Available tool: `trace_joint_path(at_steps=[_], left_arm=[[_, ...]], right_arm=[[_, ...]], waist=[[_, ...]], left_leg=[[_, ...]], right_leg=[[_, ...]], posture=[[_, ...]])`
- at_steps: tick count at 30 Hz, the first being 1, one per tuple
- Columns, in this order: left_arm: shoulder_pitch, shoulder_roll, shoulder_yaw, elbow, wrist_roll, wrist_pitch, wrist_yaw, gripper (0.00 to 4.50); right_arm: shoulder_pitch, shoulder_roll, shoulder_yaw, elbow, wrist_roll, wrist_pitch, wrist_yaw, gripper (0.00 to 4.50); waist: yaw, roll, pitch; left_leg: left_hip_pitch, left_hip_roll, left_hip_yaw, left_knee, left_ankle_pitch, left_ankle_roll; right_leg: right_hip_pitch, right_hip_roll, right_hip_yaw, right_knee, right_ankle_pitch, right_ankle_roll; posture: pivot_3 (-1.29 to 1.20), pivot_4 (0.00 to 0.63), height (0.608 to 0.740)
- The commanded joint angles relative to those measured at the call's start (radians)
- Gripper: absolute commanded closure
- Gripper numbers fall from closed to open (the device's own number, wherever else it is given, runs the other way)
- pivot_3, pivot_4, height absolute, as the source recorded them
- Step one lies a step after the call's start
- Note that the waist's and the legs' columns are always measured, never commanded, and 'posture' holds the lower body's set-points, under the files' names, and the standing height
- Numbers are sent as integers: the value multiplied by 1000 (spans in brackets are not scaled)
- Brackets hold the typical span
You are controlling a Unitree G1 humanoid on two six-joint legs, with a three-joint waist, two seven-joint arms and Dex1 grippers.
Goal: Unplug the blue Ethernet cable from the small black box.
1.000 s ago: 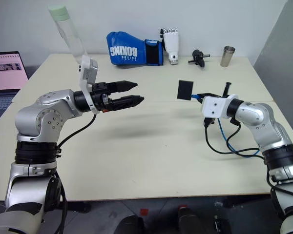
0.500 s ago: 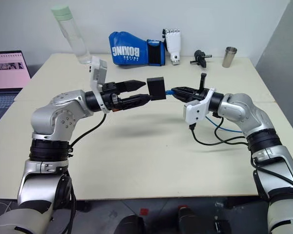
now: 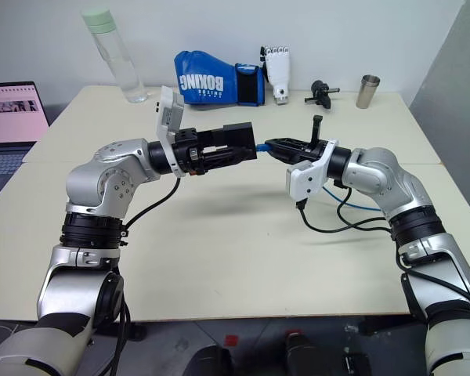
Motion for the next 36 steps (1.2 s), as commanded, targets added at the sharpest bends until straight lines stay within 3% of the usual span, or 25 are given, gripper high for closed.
trace_joint_path(at_steps=[1, 7, 14, 16, 21, 24, 27, 29, 33, 36], left_arm=[[-29, 5, 13, -24, -14, -3, -12, 2241], [-50, -13, 15, 5, -5, -10, 0, 3591], [-50, -11, 6, 10, 7, -5, 6, 3702], [-52, -6, 1, 17, 15, -7, 3, 3702], [-65, 10, -8, 46, 18, -10, -44, 3702], [-66, 30, -24, 55, 25, -5, -93, 3702], [-71, 51, -26, 73, 25, -6, -137, 3702], [-83, 56, -18, 89, 12, 4, -162, 3702], [-109, 49, -6, 108, -7, 11, -199, 3702], [-126, 44, 2, 123, -16, 3, -223, 3702]], right_arm=[[-21, -17, -36, -35, 10, 4, -11, 4408], [-25, -17, -37, -28, 5, 9, -17, 4408], [-20, -3, -35, -41, 57, 78, 36, 4408], [-11, 1, -31, -65, 139, 131, 126, 3712], [43, -39, -44, -239, 411, 358, 407, 2653], [56, -87, -83, -363, 583, 670, 543, 2039], [-28, -126, -171, -440, 820, 1207, 568, 1398], [-123, -147, -233, -388, 953, 1484, 593, 984], [-182, -158, -273, -305, 1017, 1670, 645, 32], [-167, -124, -300, -301, 1070, 1775, 655, 32]], waist=[[0, 0, 0], [0, 0, 0], [0, 0, 0], [0, 0, 0], [1, 0, 0], [2, 0, 0], [6, 0, 0], [9, 1, 1], [15, 1, 0], [16, 1, 0]], left_leg=[[0, 0, 0, 0, 0, 0], [0, 0, 0, 0, 0, 0], [0, 0, 0, 0, 0, 0], [0, 0, 0, 0, 0, 0], [0, 0, 0, 0, 0, 0], [0, 0, -1, 0, 0, 0], [0, 0, -1, 1, 0, 0], [0, 0, -1, 1, 0, 0], [0, 0, -2, 0, -3, 5], [-1, 0, -2, 0, -3, 5]], right_leg=[[0, 0, 0, 0, 0, 0], [0, 0, 0, 0, 0, 0], [0, 0, 0, 0, 0, 0], [0, 0, 0, 0, 0, 0], [0, 0, 0, 0, 0, 0], [1, 0, -1, 0, 0, 0], [1, 0, -1, 0, 0, 0], [1, 0, -1, 1, 0, 0], [0, 1, -2, 0, -1, -1], [0, 2, -2, -1, -1, -1]], posture=[[0, 150, 740], [0, 150, 740], [0, 150, 740], [0, 150, 740], [0, 150, 740], [0, 150, 740], [0, 150, 740], [0, 150, 740], [0, 150, 740], [0, 150, 740]])
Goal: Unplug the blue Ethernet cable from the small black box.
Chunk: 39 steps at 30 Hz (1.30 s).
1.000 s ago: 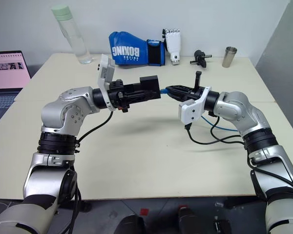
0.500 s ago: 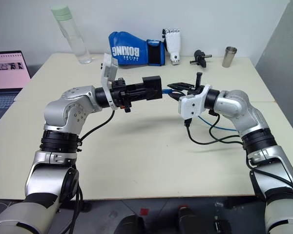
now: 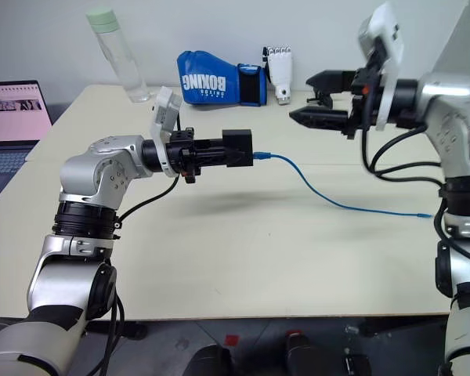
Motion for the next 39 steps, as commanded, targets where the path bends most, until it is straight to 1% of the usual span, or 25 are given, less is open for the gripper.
trace_joint_path(at_steps=[1, 5, 10, 15, 25, 26, 27, 29, 37, 39], left_arm=[[-49, -2, 31, 7, -30, -12, -36, 3702], [-71, -3, 39, 23, -40, -7, -58, 3702], [-89, -8, 40, 29, -39, 0, -65, 3702], [-84, -6, 34, 21, -36, 5, -78, 3702], [-73, 2, 38, 4, -39, 23, -93, 3702], [-74, 2, 38, 4, -39, 24, -94, 3702], [-75, 3, 37, 4, -39, 23, -95, 3702], [-78, 2, 36, 6, -38, 23, -97, 3702], [-79, 3, 31, 5, -32, 24, -102, 3702], [-77, 4, 29, 2, -32, 24, -102, 3702]], right_arm=[[23, 39, -36, -3, 82, 137, 18, 32], [43, 116, -8, -17, 46, 96, 0, 32], [41, 195, 14, 33, -2, 31, -3, 32], [41, 218, 24, 42, -18, 27, 23, 32], [36, 224, 32, 89, -62, -3, 61, 32], [38, 225, 34, 91, -66, -6, 66, 387], [40, 225, 39, 92, -74, -16, 74, 515], [40, 228, 43, 99, -82, -27, 81, 1048], [21, 242, 21, 123, -76, -13, 88, 2804], [21, 241, 22, 123, -76, -10, 92, 3354]], waist=[[0, 0, 0], [-2, 1, 0], [-1, 1, 1], [0, 1, 1], [1, 1, 1], [2, 1, 1], [1, 1, 1], [1, 1, 1], [1, 1, 1], [1, 1, 1]], left_leg=[[0, 0, 0, 0, 0, 0], [-1, 0, 0, 0, 0, 0], [-2, 0, 0, 0, 0, 0], [-2, 0, -1, 0, 0, 0], [-2, 0, -1, 0, 0, 0], [-2, 0, -1, 0, 0, 0], [-2, 0, -1, 0, 0, 0], [-2, 0, -1, 0, 0, 0], [-2, 0, -1, 0, 0, 0], [-2, 0, -1, 0, 0, 0]], right_leg=[[0, 0, 1, 0, 0, 0], [-1, 0, 1, 1, 0, 0], [-2, 0, 0, 1, 0, 0], [-2, 0, -1, 1, 0, 0], [-2, 0, -1, 1, 0, 0], [-2, 0, -1, 1, 0, 0], [-2, 0, -1, 1, 0, 0], [-2, 0, -1, 1, 0, 0], [-2, 0, -1, 1, 0, 0], [-2, 0, -1, 1, 0, 0]], posture=[[0, 150, 740], [0, 150, 740], [0, 150, 740], [0, 150, 740], [0, 150, 740], [0, 150, 740], [0, 150, 740], [0, 150, 740], [0, 150, 740], [0, 150, 740]])
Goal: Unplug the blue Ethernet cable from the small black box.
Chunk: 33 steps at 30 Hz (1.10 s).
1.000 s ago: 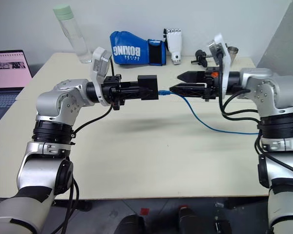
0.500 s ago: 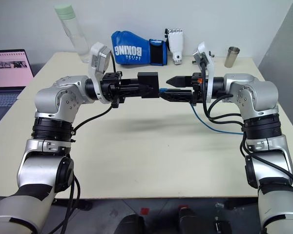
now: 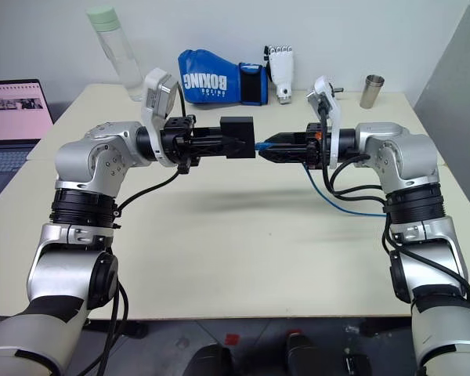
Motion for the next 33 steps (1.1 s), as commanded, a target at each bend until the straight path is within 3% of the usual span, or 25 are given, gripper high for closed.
trace_joint_path(at_steps=[1, 5, 10, 11, 15, 33], left_arm=[[-15, 10, 11, -39, -20, 1, -18, 3702], [-13, 12, 8, -41, -18, 0, -18, 3702], [-17, 12, 6, -40, -16, 0, -19, 3702], [-18, 12, 5, -38, -15, 0, -20, 3702], [-18, 11, 4, -41, -14, 2, -26, 3702], [-17, 10, 2, -41, -9, -5, -28, 3702]], right_arm=[[-29, -5, -31, -11, 9, 5, 5, 3561], [-27, -12, -25, -11, 8, 9, 21, 4408], [-23, -24, -15, -20, 3, 13, 44, 4446], [-24, -23, -19, -21, 8, 20, 45, 3746], [-28, -20, -27, -35, 24, 48, 43, 2986], [-57, -1, -44, -23, 48, 93, 44, 2986]], waist=[[0, 0, 0], [0, 0, 0], [1, 0, 0], [1, 0, 0], [1, 0, 0], [0, 0, 0]], left_leg=[[0, 0, 0, 0, 0, 0], [0, 0, 0, 0, 0, 0], [0, 0, 0, 0, 0, 0], [0, 0, 0, 0, 0, 0], [0, 0, 0, 0, 0, 0], [0, 0, 0, 0, 0, 0]], right_leg=[[0, 0, 0, 0, 0, 0], [0, 0, 0, 0, 0, 0], [0, 0, 0, 0, 0, 0], [0, 0, 0, 0, 0, 0], [0, 0, 0, 0, 0, 0], [0, 0, 0, 0, 0, 0]], posture=[[0, 150, 740], [0, 150, 740], [0, 150, 740], [0, 150, 740], [0, 150, 740], [0, 150, 740]])
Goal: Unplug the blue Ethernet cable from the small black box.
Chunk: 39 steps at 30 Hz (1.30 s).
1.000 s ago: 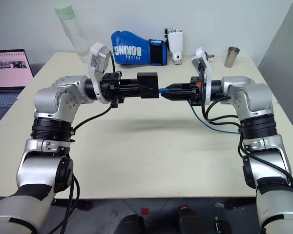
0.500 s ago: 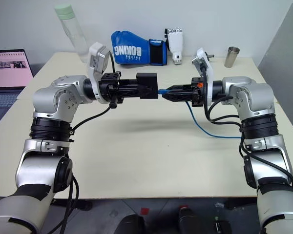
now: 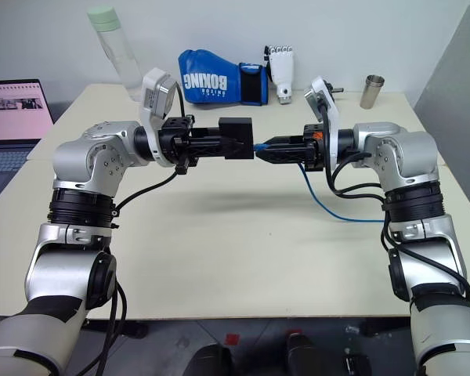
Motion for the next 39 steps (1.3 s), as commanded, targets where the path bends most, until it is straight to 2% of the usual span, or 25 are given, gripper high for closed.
trace_joint_path(at_steps=[1, 7, 10, 14, 15, 23, 25, 29, 33, 36, 38, 39], left_arm=[[-17, 3, 4, -36, -11, -7, -8, 3702], [-20, 1, 4, -32, -10, -10, -7, 3702], [-20, 0, 5, -34, -11, -9, -6, 3702], [-16, 0, 5, -40, -14, -6, -5, 3702], [-17, 0, 5, -40, -14, -7, -5, 3702], [-16, 2, 6, -42, -15, -6, -6, 3702], [-9, 6, 5, -49, -13, -5, -7, 3702], [3, 34, 12, -49, -9, -5, -11, 3702], [19, 47, 13, -61, -15, -2, -8, 3702], [37, 48, 14, -71, -11, -12, 4, 3702], [43, 38, 25, -73, -5, -26, 35, 3702], [51, 32, 29, -74, 2, -43, 53, 3702]], right_arm=[[-40, -4, -38, -13, 25, 3, 12, 2986], [-41, 1, -30, 1, 10, -18, 10, 2986], [-31, -2, -20, 1, -8, -49, 12, 3425], [-32, 2, -28, 7, -4, -49, 6, 4341], [-33, 3, -28, 8, -4, -50, 6, 4442], [-37, -6, -25, 16, -10, -59, 14, 4439], [-21, -32, -23, 7, -16, -54, 22, 4439], [41, -160, -30, -10, -29, -35, 79, 4439], [75, -213, -36, -31, -22, -20, 79, 4439], [119, -199, -62, -26, -51, -59, -14, 4439], [158, -160, -81, -23, -94, -116, -129, 4439], [178, -132, -85, -1, -145, -154, -239, 4439]], waist=[[0, 0, 0], [0, 0, 0], [0, 0, 0], [0, 0, 0], [0, 0, 0], [0, 0, 0], [0, 0, 0], [4, 0, 0], [7, 0, 0], [3, 0, 0], [-1, 0, 0], [-2, 0, 0]], left_leg=[[0, 0, 0, 0, 0, 0], [0, 0, 0, 0, 0, 0], [0, 0, 0, 0, 0, 0], [0, 0, 0, 0, 0, 0], [0, 0, 0, 0, 0, 0], [0, 0, 0, 0, 0, 0], [0, 0, 0, 0, 0, 0], [0, 0, 0, 0, 0, 0], [0, 0, 0, 0, 0, 0], [0, 0, 0, 0, 0, 0], [0, 0, 0, 0, 0, 0], [1, 0, 0, 0, 0, 0]], right_leg=[[0, 0, 0, 0, 0, 0], [0, 0, 0, 0, 0, 0], [0, 0, 0, 0, 0, 0], [0, 0, 0, 0, 0, 0], [0, 0, 0, 0, 0, 0], [0, 0, 0, 0, 0, 0], [0, 0, 0, 0, 0, 0], [0, 0, 0, 0, 0, 0], [0, 0, 0, -1, 0, 0], [0, 0, 0, 0, 0, 0], [0, 0, 1, 0, 0, 0], [0, 1, 1, 0, 0, 0]], posture=[[0, 150, 740], [0, 150, 740], [0, 150, 740], [0, 150, 740], [0, 150, 740], [0, 150, 740], [0, 150, 740], [0, 150, 740], [0, 150, 740], [0, 150, 740], [0, 150, 740], [0, 150, 740]])
